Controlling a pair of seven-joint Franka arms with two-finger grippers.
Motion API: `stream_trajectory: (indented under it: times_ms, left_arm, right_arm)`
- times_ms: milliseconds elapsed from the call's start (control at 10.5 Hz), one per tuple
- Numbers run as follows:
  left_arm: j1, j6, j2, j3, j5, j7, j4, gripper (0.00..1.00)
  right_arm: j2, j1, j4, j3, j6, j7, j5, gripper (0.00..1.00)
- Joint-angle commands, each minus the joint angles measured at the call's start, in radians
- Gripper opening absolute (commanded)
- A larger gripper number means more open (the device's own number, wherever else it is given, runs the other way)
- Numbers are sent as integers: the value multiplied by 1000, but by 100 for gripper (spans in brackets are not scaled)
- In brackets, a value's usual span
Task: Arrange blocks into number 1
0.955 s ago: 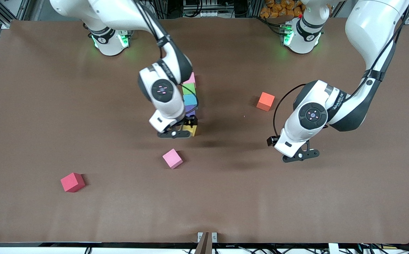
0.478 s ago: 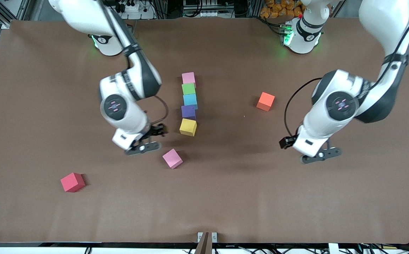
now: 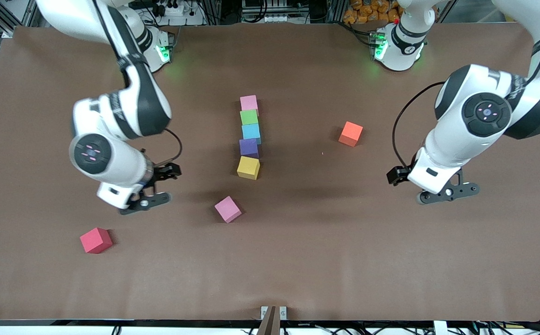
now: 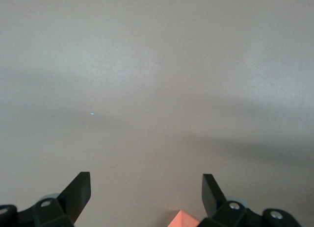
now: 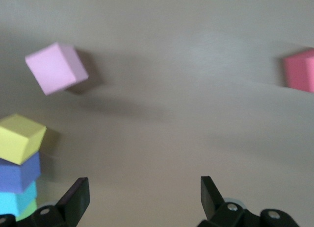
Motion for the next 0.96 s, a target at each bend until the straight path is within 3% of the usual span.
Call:
stream_trajectory:
  times_ms: [0, 96, 287, 573, 669, 860]
  left_arm:
    - [10, -71, -37, -1, -27, 69, 35, 100]
    - [7, -97, -71, 15, -47, 144, 37, 100]
    - [-156, -165, -148, 250, -165, 273, 55, 100]
    - [-350, -238, -246, 513, -272, 339, 51, 100]
    - [-370, -249, -266, 557, -291, 364, 52, 100]
    - [-372, -260, -286, 557, -290, 395, 61, 100]
  right_arm:
    - [-145, -116, -16, 18, -29, 130, -17, 100]
    - [-180, -172, -13, 23, -31, 127, -21, 100]
    - [-216, -234, 28, 22, -104, 127, -35, 100]
    - [-306, -349, 4, 89, -117, 106, -58, 100]
    - [-337, -365, -23, 101, -117, 86, -93, 100]
    - [-401, -368, -108, 106, -114, 77, -133, 100]
